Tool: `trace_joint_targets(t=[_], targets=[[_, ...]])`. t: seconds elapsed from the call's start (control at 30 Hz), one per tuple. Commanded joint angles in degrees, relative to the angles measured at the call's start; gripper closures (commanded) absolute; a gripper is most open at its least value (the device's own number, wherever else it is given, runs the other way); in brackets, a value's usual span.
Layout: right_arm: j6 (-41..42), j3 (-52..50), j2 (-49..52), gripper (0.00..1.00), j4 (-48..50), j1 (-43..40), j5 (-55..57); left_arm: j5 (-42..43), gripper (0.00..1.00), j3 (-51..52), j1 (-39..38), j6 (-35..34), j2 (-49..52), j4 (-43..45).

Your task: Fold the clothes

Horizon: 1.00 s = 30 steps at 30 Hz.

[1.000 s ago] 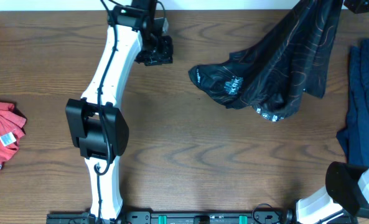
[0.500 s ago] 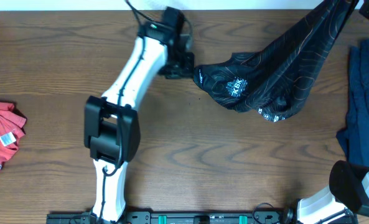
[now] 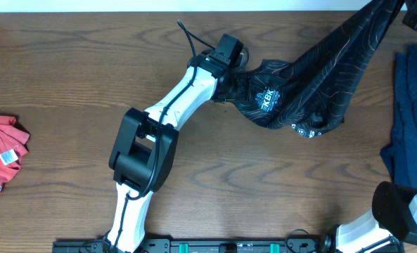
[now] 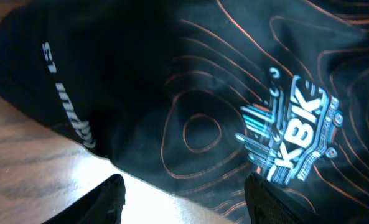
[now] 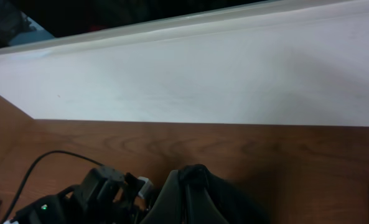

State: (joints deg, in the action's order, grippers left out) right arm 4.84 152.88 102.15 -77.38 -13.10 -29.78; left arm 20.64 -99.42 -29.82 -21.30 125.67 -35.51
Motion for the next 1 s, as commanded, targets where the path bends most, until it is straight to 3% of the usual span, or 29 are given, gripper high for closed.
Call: trace_joint_targets(t=[0.0,0.23,0.27,0.33,0.5,0.77,0.97], targets=[[-1.3,0.7,-0.5,0.99,-0.2,-0.4,-0.3,-0.1,0.36,2.8,0.2,-2.8,-1.2,1.6],[-1.3,0.7,-0.5,0.99,-0.3,-0.4,-0.5,-0.1,0.37,5.2,0.2,-4.5,2.1,3.7],[-1.3,0.7,-0.5,0.99,-0.3,-0.4,-0.5,0.0,0.43,5.2,0.2,-4.5,2.4,4.0],[-1.3,0.7,-0.5,0.99,-0.3,-0.4,-0.5,-0.1,0.69,5.2,0.3,-4.5,2.8,5.2],[-1.3,0.7,-0.5,0.99,-0.5,-0.4,-0.5,1.5,0.93,5.2,0.4,-5.0,2.9,8.6],[-1.3,0.7,-0.5,0.99,-1.2,-0.4,-0.5,1.0,0.94,2.6,2.3,-4.9,2.0,8.6],[-1.3,0.7,-0.5,0.99,-1.0,-0.4,0.0,-0.1,0.94,-3.6,7.9,-1.3,-5.2,3.3]])
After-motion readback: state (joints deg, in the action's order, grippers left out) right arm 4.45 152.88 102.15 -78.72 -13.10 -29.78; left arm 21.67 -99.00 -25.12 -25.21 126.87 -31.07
